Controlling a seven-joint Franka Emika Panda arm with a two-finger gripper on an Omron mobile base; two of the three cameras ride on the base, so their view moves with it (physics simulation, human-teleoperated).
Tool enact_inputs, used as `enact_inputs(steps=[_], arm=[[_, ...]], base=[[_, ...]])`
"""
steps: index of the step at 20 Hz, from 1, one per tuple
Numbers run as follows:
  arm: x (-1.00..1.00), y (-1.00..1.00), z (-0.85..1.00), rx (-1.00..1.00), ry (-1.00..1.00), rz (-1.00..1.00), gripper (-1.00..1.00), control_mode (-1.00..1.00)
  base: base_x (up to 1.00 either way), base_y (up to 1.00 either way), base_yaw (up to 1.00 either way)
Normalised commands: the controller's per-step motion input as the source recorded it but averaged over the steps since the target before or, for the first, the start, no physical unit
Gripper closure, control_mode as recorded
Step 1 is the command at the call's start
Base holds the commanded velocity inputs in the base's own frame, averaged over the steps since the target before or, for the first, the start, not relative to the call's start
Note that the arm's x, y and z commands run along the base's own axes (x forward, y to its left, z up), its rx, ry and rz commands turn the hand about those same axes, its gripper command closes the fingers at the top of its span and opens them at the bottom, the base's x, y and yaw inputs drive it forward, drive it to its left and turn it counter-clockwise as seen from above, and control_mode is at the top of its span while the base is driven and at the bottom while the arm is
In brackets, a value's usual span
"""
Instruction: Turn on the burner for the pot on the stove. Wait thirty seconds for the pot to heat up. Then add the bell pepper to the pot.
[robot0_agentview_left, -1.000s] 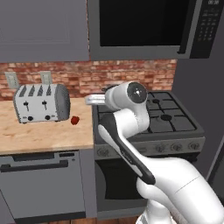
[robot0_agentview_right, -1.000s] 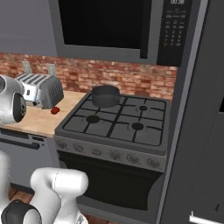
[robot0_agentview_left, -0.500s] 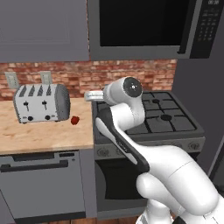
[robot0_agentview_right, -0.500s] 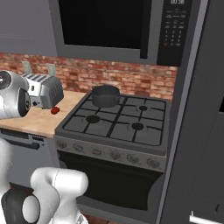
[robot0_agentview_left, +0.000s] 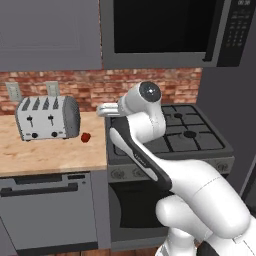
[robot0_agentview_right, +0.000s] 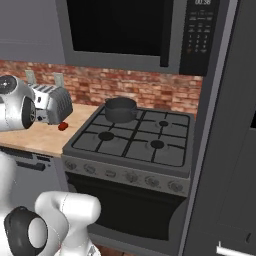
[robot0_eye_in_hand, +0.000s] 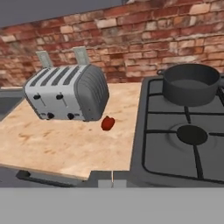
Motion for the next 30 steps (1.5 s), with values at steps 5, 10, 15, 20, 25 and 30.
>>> enact_inputs(steps=[5,10,15,20,25,30], arm=[[0.0,0.1,-0.03,-0.06,0.12,0.0,1.0,-1.0],[-0.08,0.12,-0.1,-0.04,-0.01,0.0,1.0,-1.0],[-0.17,0.01,-0.2,0.0,-0.06,0.0,1.0,-1.0],[-0.06,0.01,-0.18,0.0,-0.01,0.0,1.0,-1.0],[0.0,0.04,0.0,0.0,0.01,0.0,1.0,-1.0],[0.0,0.25,0.0,0.0,0.04,-0.01,1.0,-1.0]], base=[[0.0,0.0,0.0],[0.0,0.0,0.0],[0.0,0.0,0.0],[0.0,0.0,0.0],[0.0,0.0,0.0],[0.0,0.0,0.0]])
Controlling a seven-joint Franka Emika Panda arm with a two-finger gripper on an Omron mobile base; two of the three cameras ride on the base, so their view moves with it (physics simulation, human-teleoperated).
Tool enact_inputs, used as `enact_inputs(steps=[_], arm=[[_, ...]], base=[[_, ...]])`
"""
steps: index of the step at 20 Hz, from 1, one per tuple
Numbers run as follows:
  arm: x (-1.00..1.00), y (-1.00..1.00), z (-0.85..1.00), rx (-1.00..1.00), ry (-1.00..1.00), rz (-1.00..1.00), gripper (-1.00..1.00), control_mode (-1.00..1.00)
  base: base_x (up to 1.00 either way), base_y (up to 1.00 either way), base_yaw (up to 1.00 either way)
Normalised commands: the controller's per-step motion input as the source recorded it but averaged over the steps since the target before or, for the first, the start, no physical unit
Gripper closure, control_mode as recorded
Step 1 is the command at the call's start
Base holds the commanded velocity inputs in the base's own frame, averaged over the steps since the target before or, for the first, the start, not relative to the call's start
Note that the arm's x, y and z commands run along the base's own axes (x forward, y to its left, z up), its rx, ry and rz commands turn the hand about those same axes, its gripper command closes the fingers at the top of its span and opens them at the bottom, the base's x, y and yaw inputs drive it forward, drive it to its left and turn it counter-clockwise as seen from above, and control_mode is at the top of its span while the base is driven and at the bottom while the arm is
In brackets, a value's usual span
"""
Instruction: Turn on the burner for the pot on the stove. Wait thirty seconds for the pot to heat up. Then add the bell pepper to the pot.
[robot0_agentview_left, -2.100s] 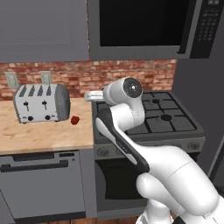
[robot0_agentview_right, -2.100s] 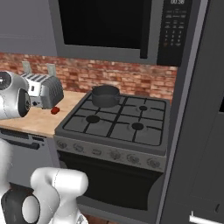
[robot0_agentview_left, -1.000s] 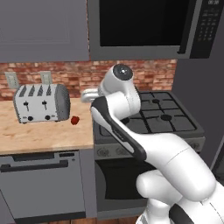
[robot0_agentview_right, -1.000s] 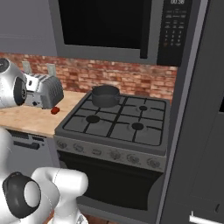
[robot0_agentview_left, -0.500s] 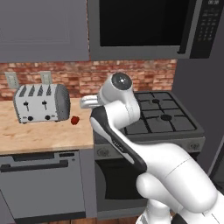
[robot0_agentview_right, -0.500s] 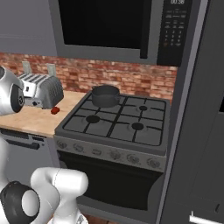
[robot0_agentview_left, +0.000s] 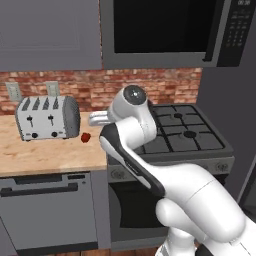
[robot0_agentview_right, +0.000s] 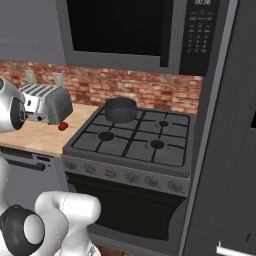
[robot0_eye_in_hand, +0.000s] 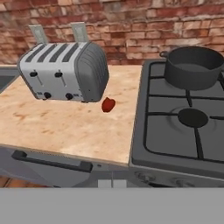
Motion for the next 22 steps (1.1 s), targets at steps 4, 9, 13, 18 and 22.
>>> enact_inputs(steps=[4,9,13,18,22], arm=[[0.0,0.28,-0.04,0.0,0.03,-0.04,1.0,-1.0],[0.0,0.2,-0.1,0.0,0.09,-0.03,1.0,-1.0],[0.04,0.11,-0.2,0.0,0.05,-0.01,1.0,-1.0],[0.07,0.16,-0.33,-0.02,0.01,0.0,-1.0,-1.0],[0.01,0.0,-0.24,0.0,0.0,0.0,-1.0,-1.0]], base=[[0.0,0.0,0.0],[0.0,0.0,0.0],[0.0,0.0,0.0],[0.0,0.0,0.0],[0.0,0.0,0.0]])
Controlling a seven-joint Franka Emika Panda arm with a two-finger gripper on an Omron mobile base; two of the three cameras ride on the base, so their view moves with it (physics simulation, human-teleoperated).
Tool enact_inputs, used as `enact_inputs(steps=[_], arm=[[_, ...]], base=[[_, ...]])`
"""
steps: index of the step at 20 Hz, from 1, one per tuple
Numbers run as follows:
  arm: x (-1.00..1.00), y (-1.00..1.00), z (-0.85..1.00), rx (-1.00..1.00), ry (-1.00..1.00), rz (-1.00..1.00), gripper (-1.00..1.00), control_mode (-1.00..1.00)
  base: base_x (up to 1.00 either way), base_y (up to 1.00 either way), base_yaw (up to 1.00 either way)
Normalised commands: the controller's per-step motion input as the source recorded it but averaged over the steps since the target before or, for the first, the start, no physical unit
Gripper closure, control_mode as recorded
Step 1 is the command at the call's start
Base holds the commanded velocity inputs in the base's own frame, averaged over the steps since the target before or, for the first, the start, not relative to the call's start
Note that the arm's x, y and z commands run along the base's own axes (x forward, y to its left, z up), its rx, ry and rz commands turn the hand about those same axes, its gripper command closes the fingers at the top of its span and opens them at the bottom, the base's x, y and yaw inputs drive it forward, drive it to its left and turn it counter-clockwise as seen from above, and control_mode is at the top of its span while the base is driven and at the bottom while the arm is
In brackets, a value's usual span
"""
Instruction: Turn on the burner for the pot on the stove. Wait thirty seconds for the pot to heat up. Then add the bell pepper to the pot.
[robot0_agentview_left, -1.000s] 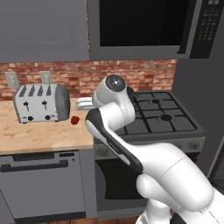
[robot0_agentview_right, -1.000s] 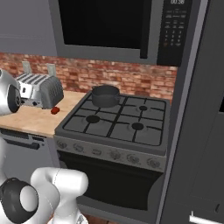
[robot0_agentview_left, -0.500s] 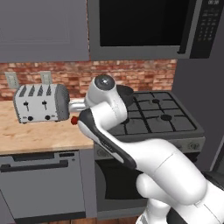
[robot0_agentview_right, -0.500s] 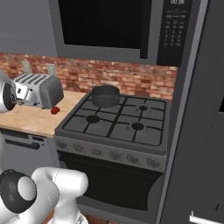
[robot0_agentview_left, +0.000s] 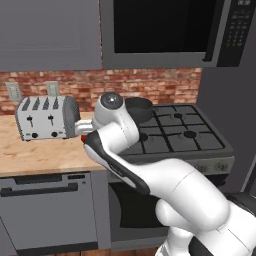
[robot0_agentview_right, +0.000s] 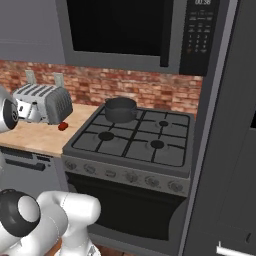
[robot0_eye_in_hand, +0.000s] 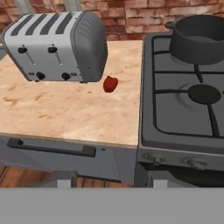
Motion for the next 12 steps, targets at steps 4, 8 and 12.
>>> enact_inputs(steps=[4,8,12], arm=[[0.0,0.0,-0.21,0.0,0.0,0.0,-1.0,-1.0],[0.03,0.0,-0.12,0.0,0.0,0.0,-1.0,-1.0],[0.13,0.0,-0.1,0.0,0.01,0.0,-1.0,-1.0]], base=[[0.0,0.0,0.0],[0.0,0.0,0.0],[0.0,0.0,0.0]])
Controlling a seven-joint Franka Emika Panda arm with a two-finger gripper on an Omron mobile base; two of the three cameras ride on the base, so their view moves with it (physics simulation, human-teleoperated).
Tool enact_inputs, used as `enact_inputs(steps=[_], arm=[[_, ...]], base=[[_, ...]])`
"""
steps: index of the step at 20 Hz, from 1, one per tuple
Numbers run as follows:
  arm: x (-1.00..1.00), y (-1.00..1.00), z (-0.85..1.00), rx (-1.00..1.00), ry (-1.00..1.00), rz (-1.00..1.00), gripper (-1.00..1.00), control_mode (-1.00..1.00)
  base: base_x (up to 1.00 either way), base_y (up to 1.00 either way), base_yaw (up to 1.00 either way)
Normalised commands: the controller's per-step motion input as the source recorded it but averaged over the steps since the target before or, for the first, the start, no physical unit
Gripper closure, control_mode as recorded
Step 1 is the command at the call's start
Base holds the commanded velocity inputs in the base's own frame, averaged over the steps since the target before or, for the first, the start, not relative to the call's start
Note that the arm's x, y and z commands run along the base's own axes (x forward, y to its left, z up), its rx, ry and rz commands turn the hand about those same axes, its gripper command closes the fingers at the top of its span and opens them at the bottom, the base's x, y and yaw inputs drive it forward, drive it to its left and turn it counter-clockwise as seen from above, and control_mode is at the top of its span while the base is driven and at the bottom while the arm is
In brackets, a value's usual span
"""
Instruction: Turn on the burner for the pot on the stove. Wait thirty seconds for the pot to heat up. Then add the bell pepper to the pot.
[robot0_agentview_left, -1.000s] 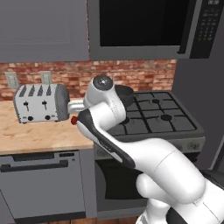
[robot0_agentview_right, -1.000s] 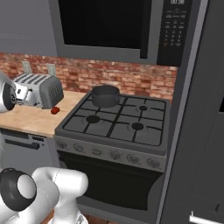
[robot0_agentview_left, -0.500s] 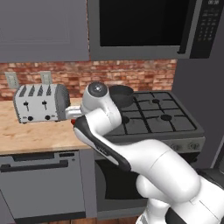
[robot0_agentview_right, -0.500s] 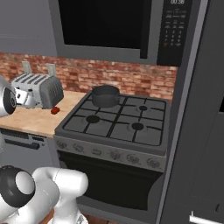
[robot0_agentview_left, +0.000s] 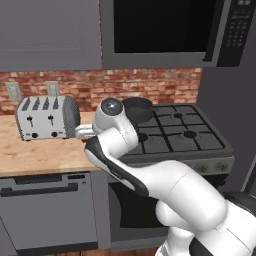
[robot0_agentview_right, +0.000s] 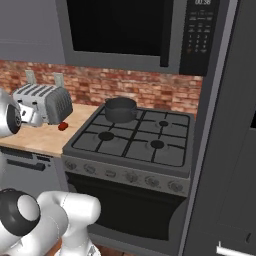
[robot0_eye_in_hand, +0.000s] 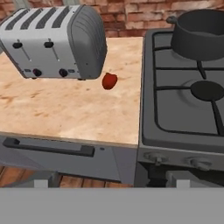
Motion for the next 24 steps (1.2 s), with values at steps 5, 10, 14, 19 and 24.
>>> enact_inputs(steps=[5,10,14,19,24], arm=[[0.22,0.0,0.0,0.0,0.05,0.0,-1.0,-1.0],[0.25,0.01,-0.05,0.0,0.03,0.0,-1.0,-1.0],[0.14,0.04,-0.13,0.0,0.01,0.0,-1.0,-1.0],[0.07,0.09,-0.2,0.0,0.0,0.0,-1.0,-1.0],[0.17,0.08,-0.2,0.0,0.0,0.0,-1.0,-1.0]], base=[[0.0,0.0,0.0],[0.0,0.0,0.0],[0.0,0.0,0.0],[0.0,0.0,0.0],[0.0,0.0,0.0]])
